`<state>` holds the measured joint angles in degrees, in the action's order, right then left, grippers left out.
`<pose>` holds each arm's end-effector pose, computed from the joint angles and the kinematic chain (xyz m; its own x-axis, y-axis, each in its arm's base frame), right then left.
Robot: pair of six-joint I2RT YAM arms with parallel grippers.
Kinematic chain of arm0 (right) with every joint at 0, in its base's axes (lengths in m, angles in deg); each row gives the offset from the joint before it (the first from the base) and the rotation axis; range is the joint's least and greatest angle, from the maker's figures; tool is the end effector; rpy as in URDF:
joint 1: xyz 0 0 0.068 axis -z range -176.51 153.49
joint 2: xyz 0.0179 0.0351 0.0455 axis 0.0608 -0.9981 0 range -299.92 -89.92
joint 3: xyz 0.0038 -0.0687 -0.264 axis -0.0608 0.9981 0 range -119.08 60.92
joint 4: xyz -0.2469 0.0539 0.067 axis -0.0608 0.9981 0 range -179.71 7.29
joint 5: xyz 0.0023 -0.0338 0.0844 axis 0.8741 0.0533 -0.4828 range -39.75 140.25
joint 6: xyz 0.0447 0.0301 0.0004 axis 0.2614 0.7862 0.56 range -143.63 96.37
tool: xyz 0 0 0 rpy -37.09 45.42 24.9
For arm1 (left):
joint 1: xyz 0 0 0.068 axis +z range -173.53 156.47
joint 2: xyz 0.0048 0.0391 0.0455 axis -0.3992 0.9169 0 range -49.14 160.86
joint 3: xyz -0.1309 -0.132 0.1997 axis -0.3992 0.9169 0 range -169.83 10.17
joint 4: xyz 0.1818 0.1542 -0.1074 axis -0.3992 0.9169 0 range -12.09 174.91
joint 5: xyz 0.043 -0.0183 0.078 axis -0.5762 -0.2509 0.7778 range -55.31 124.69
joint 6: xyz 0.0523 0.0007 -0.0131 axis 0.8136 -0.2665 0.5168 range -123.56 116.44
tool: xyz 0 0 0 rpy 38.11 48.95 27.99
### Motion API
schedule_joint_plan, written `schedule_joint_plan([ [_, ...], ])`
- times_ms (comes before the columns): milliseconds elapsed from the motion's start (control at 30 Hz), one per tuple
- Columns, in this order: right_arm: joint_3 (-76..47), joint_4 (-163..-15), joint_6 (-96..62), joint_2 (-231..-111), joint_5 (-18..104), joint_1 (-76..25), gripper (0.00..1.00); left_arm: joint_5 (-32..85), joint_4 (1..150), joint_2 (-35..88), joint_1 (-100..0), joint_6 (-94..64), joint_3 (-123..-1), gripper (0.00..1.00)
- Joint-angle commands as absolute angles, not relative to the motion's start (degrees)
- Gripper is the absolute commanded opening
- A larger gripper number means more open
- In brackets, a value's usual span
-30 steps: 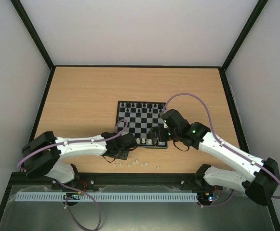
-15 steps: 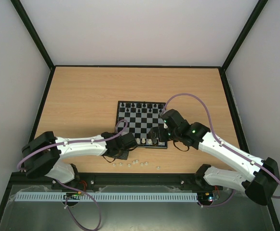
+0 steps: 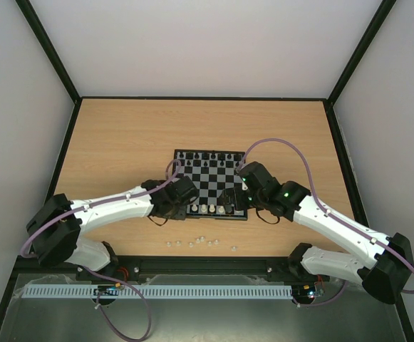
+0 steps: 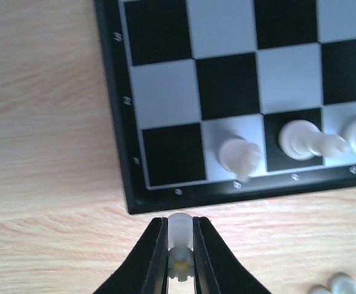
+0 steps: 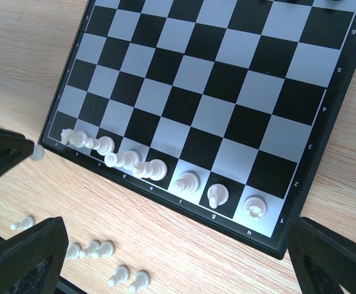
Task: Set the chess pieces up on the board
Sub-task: Pick up the chess piece at the center of the board, then place the chess piece on the chessboard.
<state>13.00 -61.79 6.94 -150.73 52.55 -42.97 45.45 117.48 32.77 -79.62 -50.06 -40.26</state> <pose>0.1570 0.1632 0.2762 -0.7455 -0.0466 -0.6649 -0.3765 0.8526 0.3624 0.1498 -0.2108 0.1951 -0.9301 0.1063 -0.3516 0.1553 0.9813 -0.1140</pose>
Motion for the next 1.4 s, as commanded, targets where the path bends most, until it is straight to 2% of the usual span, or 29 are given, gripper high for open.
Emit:
schedule_joint_plan([
  [0, 13.8, -61.8, 6.1, -150.2, 52.2, -42.8, 0.99, 46.9, 120.0, 31.9, -76.1, -46.0, -40.9, 0.07],
  [733, 13.8, -61.7, 6.1, -150.4, 52.4, -42.8, 0.99, 46.1, 114.8, 38.3, -74.0, -42.4, -43.7, 0.07],
  [1367, 13.8, -61.9, 6.0, -150.4, 52.0, -42.8, 0.99, 46.0, 114.2, 40.9, -73.7, -41.5, -44.5, 0.12],
])
